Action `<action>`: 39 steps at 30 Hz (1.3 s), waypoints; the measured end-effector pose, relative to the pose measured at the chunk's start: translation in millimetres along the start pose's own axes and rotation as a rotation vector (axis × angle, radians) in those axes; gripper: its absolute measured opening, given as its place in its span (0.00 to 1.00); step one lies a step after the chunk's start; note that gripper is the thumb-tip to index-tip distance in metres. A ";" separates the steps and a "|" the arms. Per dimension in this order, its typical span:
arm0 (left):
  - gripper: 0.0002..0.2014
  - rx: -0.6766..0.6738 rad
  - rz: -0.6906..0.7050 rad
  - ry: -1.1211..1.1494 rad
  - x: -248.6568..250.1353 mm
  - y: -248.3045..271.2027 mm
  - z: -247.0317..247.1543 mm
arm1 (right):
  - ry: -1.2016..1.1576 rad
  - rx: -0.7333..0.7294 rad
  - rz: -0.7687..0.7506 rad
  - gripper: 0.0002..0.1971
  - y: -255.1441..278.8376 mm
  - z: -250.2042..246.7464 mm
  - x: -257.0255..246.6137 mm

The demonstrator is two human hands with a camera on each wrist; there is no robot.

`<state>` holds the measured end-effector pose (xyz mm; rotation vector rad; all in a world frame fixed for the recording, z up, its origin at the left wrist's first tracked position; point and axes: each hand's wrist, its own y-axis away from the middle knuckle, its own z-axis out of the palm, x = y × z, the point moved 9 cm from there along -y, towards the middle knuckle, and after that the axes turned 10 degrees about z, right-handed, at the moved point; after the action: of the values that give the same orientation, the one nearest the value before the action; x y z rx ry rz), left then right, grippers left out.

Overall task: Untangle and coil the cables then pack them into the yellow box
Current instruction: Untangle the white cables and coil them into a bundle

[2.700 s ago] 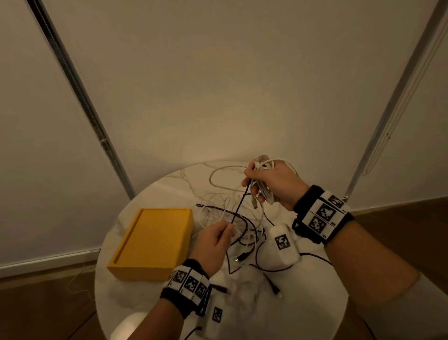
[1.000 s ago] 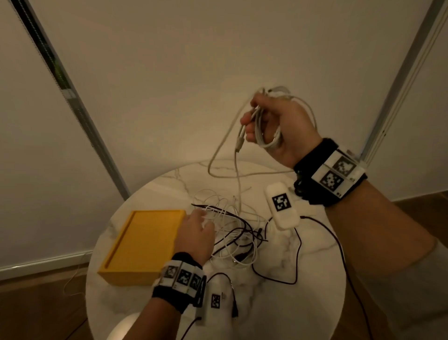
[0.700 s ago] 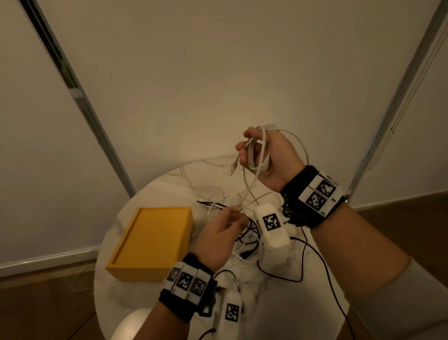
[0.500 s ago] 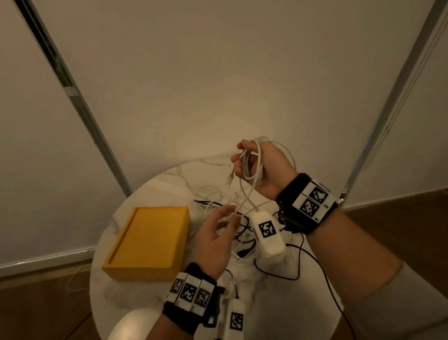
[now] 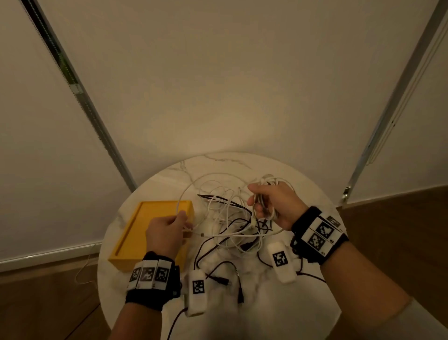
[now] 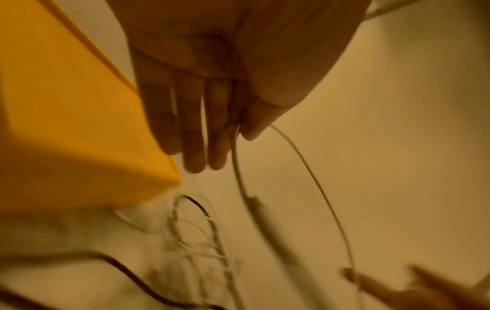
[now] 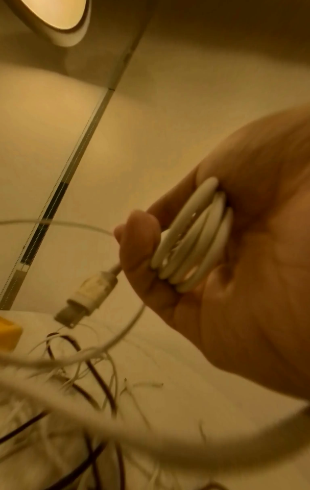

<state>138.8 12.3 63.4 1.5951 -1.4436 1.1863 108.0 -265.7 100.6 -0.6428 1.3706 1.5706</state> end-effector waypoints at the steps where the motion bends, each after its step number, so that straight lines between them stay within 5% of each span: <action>1: 0.20 0.005 -0.036 -0.138 -14.5 -2.8 -5.9 | -0.053 -0.040 0.043 0.07 1.6 0.5 9.8; 6: 0.24 -0.072 -0.074 -0.492 -46.9 -1.2 -8.8 | -0.479 -0.321 0.232 0.16 18.1 14.6 37.3; 8: 0.21 -0.107 -0.105 -0.559 -53.8 1.3 -6.5 | -0.543 -0.348 0.221 0.15 21.2 14.4 38.2; 11: 0.33 -0.113 -0.064 -0.568 -44.4 6.9 -2.9 | -0.601 -0.321 0.181 0.12 20.1 12.6 41.9; 17: 0.28 -0.310 0.811 -0.277 70.2 65.4 47.9 | -0.755 -0.290 0.180 0.10 17.3 23.5 60.2; 23: 0.18 -0.335 1.188 -0.232 102.6 99.9 62.6 | -0.736 -0.287 0.237 0.10 17.6 31.8 77.7; 28: 0.11 -0.346 1.169 -0.197 100.3 100.9 65.1 | -0.655 -0.304 0.222 0.14 18.6 30.2 80.0; 31: 0.09 -0.308 1.013 -0.093 102.2 94.9 60.7 | -0.422 -0.293 0.152 0.17 17.3 30.5 84.0; 34: 0.09 -0.117 0.779 -0.014 90.1 77.6 44.4 | -0.128 -0.245 0.096 0.21 19.7 29.6 89.1; 36: 0.10 -0.002 0.637 0.069 81.7 67.5 33.8 | -0.030 -0.307 0.127 0.26 22.8 35.1 97.2; 39: 0.10 0.151 0.516 0.081 77.4 58.1 17.5 | 0.123 -0.430 0.163 0.21 31.2 47.2 109.3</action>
<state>82.9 -41.8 123.5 1.2827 -1.8087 1.6622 41.2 -186.6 34.0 -0.9159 1.2027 2.0118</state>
